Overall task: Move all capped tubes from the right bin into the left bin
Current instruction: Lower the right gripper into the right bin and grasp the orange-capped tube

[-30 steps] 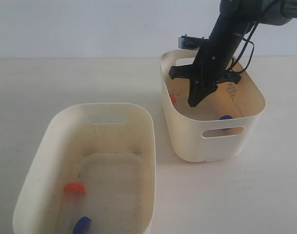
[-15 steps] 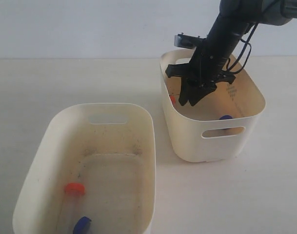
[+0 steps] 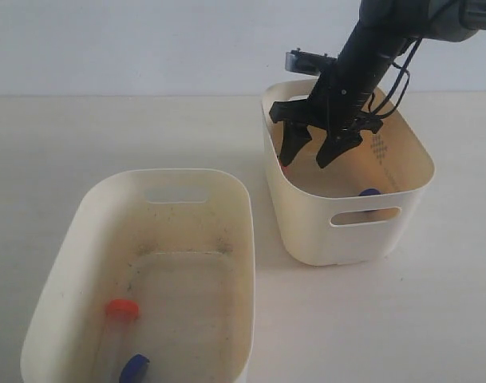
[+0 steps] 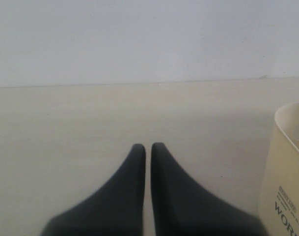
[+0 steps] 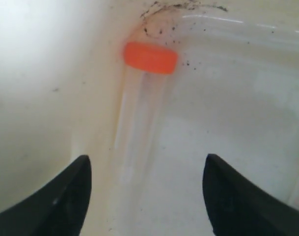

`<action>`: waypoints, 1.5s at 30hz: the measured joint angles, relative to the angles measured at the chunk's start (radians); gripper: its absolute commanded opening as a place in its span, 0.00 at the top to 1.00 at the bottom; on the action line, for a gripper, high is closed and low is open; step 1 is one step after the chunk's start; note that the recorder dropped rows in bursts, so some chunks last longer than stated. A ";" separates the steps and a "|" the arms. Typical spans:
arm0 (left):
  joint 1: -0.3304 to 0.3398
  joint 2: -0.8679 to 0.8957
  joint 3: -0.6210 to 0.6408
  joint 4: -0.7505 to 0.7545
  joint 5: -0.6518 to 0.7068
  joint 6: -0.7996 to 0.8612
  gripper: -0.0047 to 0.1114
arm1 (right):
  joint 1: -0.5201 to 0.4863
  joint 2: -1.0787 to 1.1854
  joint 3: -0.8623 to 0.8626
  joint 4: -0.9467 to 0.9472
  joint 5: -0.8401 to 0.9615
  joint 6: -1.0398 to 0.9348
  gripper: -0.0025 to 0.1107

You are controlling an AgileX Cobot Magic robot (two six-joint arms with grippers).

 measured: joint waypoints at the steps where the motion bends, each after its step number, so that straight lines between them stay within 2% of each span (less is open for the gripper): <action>1: 0.000 0.000 0.000 0.000 0.000 0.000 0.92 | 0.000 0.000 0.000 0.000 -0.003 0.000 0.43; 9: 0.000 0.000 0.000 0.000 0.000 0.000 0.92 | 0.000 0.000 0.000 0.002 -0.006 0.000 0.43; 14: 0.000 0.000 0.000 0.000 0.000 0.000 0.92 | 0.000 0.000 0.000 -0.029 -0.008 0.047 0.25; 17: 0.000 0.000 0.000 0.000 0.000 0.000 0.92 | 0.000 0.000 0.000 -0.067 -0.008 0.063 0.19; 39: 0.000 0.000 0.000 0.000 0.000 0.000 0.92 | 0.000 0.087 0.000 0.003 -0.027 0.072 0.19; 45: 0.000 0.000 0.000 0.000 0.000 0.000 0.92 | 0.034 0.122 -0.013 -0.069 -0.032 0.090 0.22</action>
